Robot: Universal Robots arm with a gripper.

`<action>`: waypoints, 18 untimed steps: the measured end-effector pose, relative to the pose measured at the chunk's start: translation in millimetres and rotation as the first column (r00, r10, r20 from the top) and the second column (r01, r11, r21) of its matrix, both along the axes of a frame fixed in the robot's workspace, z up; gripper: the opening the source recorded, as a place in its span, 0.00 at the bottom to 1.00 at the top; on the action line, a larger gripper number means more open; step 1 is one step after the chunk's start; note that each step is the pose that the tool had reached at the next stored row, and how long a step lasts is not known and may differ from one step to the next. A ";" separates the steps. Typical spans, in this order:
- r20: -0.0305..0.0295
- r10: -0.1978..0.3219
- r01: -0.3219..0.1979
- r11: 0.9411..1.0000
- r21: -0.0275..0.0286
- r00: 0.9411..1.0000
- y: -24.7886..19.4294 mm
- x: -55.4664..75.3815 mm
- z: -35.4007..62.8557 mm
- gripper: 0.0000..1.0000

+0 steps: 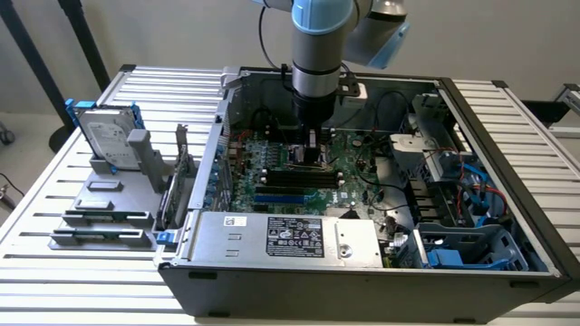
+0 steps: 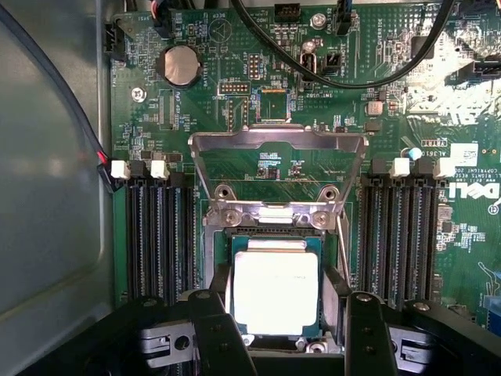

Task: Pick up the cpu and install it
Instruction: 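Place the cpu into insertion slot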

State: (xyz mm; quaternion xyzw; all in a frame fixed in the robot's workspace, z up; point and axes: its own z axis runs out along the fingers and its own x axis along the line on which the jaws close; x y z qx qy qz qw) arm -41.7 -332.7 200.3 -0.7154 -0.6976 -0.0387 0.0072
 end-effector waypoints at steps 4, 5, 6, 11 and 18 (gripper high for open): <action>0.000 -0.001 0.001 1.000 -0.004 1.000 0.8 0.0 -0.4 0.55; 0.000 -0.001 0.001 1.000 -0.004 1.000 1.0 0.1 -0.4 0.55; 0.000 -0.002 0.002 1.000 -0.005 1.000 1.3 0.0 -0.5 0.55; 0.000 -0.002 0.002 1.000 -0.007 1.000 3.1 0.2 -1.3 0.55; 0.000 -0.003 0.003 1.000 -0.014 1.000 3.3 0.1 -2.1 0.55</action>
